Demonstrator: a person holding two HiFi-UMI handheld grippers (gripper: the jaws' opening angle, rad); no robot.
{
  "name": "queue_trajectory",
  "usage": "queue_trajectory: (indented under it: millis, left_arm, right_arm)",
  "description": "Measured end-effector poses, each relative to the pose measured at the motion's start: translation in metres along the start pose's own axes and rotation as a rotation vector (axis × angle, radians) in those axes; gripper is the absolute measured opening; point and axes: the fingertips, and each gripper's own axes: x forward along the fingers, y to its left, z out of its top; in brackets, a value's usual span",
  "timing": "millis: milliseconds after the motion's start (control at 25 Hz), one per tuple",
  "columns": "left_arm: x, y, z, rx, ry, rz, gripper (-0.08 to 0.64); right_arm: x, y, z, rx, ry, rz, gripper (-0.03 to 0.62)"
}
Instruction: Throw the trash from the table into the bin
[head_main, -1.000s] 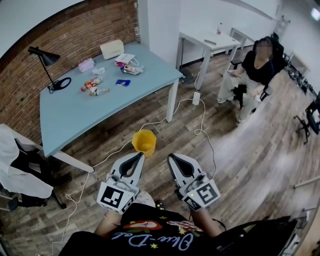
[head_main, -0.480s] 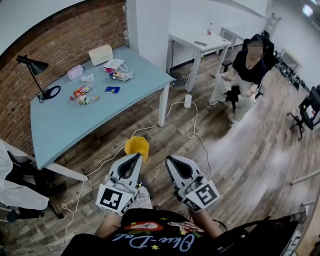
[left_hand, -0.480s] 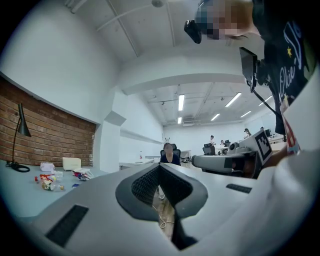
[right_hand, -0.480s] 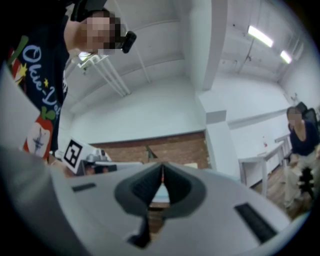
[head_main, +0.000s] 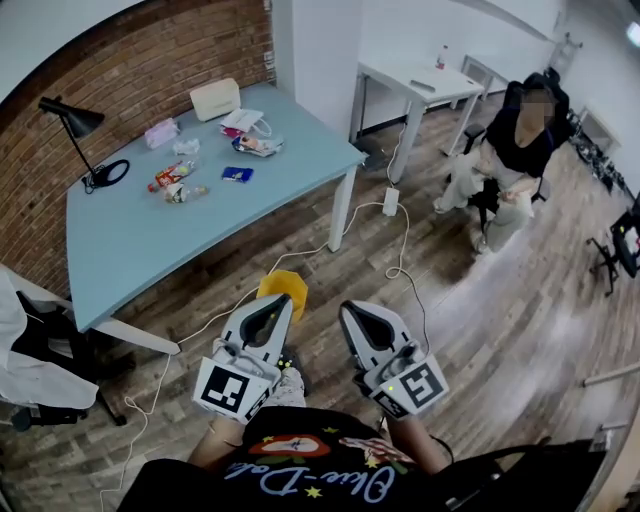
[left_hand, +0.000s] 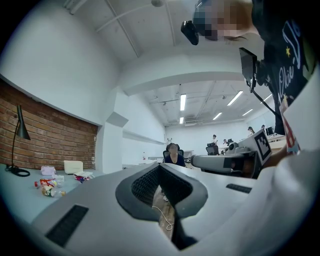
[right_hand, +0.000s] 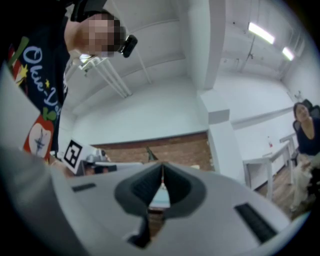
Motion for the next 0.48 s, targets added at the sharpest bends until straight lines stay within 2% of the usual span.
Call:
queue_trajectory:
  millis: [240,480]
  left_arm:
    - [0.0,0.019,-0.012,-0.013,0.035,0.019,0.008]
    - [0.025,0.05,-0.016,-0.026,0.022,0.04,0.008]
  right_arm:
    - [0.017,-0.006,-0.018,0.042,0.031,0.007,0.008]
    - [0.048,-0.032,-0.027,0.036,0.054,0.022,0.008]
